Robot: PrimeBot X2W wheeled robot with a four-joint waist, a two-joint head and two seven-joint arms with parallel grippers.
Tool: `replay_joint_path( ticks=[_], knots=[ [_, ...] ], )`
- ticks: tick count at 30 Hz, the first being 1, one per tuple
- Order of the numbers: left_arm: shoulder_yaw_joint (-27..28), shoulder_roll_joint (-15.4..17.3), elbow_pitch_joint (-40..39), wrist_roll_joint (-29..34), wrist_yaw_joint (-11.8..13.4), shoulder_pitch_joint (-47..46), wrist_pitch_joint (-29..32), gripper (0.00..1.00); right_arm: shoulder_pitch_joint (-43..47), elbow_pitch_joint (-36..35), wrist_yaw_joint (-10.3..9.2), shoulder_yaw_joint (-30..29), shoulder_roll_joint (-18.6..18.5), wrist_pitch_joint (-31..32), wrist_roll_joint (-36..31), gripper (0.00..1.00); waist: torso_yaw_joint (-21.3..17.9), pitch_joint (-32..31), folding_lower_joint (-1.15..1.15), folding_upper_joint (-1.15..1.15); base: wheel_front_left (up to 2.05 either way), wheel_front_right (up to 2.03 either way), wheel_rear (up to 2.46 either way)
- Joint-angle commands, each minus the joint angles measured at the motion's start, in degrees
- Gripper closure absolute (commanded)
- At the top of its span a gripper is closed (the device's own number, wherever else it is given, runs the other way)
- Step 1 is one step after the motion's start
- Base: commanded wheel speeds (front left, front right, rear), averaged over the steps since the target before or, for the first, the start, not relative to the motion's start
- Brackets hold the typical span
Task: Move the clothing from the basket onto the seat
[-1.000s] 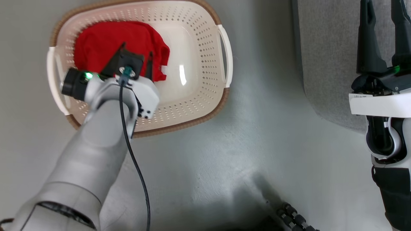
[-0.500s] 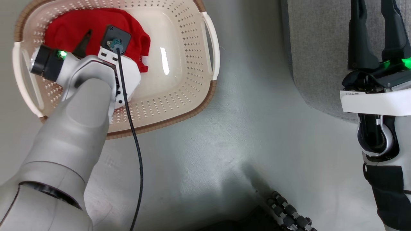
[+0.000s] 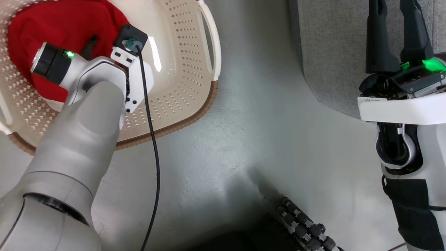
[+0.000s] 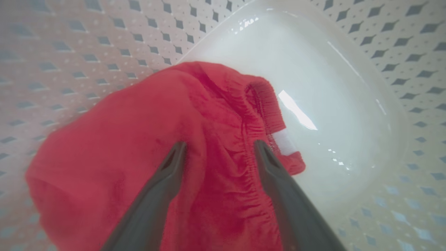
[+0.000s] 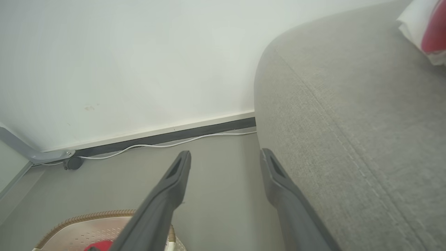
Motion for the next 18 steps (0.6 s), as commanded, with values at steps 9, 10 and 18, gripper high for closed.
replay_joint_path(
  ticks=[9, 10, 18],
  knots=[
    [2.7, 1.7, -0.5, -3.0, 1.9, -0.6, -0.2, 0.00, 2.7, -3.2, 0.18, 0.0, -0.3, -0.3, 1.1, 0.00, -1.0, 2.0, 0.00, 0.00, 0.00, 0.00, 0.00],
    [2.8, 2.0, -0.5, -3.2, 2.0, -0.6, -0.1, 0.00, 2.9, -3.4, 0.18, -0.1, -0.3, -0.3, 1.1, 0.00, -1.0, 2.2, 0.00, 0.00, 0.00, 0.00, 0.00],
    [2.8, 2.6, -0.5, -4.1, 1.3, -1.3, -1.5, 1.00, 2.9, -3.9, 0.18, -0.6, -0.5, -0.3, 1.2, 0.00, -0.7, 2.8, 0.00, 0.00, 0.00, 0.00, 0.00]
  ],
)
